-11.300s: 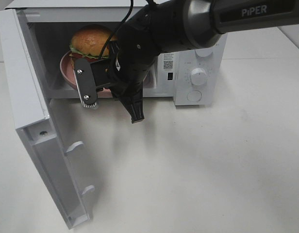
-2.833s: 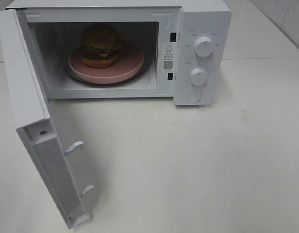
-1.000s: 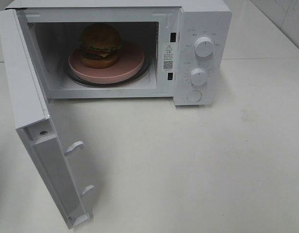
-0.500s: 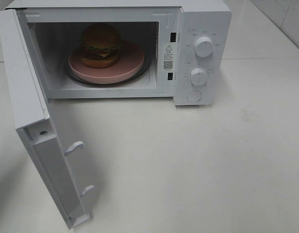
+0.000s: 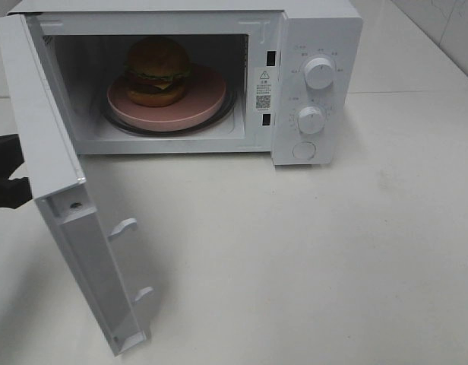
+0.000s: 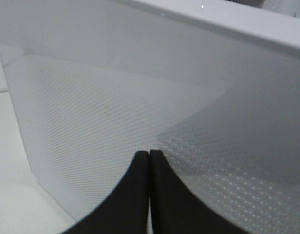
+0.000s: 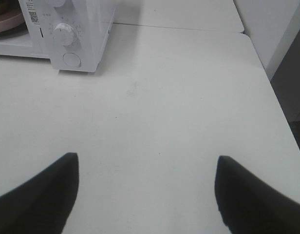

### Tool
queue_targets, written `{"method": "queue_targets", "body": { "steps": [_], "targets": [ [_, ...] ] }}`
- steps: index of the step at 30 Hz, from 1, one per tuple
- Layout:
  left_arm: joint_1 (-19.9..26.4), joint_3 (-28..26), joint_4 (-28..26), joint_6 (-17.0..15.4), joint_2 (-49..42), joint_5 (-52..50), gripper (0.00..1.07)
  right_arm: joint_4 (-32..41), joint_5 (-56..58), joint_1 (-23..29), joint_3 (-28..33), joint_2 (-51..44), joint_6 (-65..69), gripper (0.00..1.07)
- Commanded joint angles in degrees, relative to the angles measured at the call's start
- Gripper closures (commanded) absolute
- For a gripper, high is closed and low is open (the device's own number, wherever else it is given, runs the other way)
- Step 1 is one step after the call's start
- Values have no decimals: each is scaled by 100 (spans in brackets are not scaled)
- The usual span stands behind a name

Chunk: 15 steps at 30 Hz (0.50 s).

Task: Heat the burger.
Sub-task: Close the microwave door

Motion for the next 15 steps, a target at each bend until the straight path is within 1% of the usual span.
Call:
{"method": "queue_targets", "body": {
  "steps": [1,2,3,4,5,6,7,8,9,10,11,12,13,14,15],
  "targets": [
    [-361,-69,-739,355,160,-109,107,0,-57,-40,11,-160,-23,32],
    [-539,-86,-1060,544,241,-143,107,0,-57,-40,11,-160,-23,32],
    [-905,-143,-1536,796,384,-223,107,0,-57,-40,11,-160,-23,32],
    [-905,-143,-1536,796,384,-223,107,0,-57,-40,11,-160,-23,32],
    [-1278,-269,-1948,1026,539,-264,107,0,-57,-40,11,-160,-23,32],
    [-1421,-361,-2126,1129,596,-252,107,0,-57,-40,11,-160,-23,32],
    [-1421,-361,-2126,1129,596,-252,107,0,-57,-40,11,-160,-23,32],
    [-1725,-550,-2458,1278,751,-252,107,0,-57,-40,11,-160,-23,32],
    [-1874,-665,-2659,1375,825,-252,107,0,-57,-40,11,-160,-23,32],
    [-1874,-665,-2659,1375,825,-252,107,0,-57,-40,11,-160,-23,32],
    [-2120,-877,-3077,1627,951,-235,107,0,-57,-40,11,-160,-23,32],
    [-2120,-877,-3077,1627,951,-235,107,0,-57,-40,11,-160,-23,32],
    [-2372,-1083,-3587,1908,1077,-229,107,0,-57,-40,11,-160,-23,32],
    [-2469,-1203,-3799,2068,1157,-229,107,0,-57,-40,11,-160,-23,32],
    [-2469,-1203,-3799,2068,1157,-229,107,0,-57,-40,11,-160,-23,32]
  ]
}}
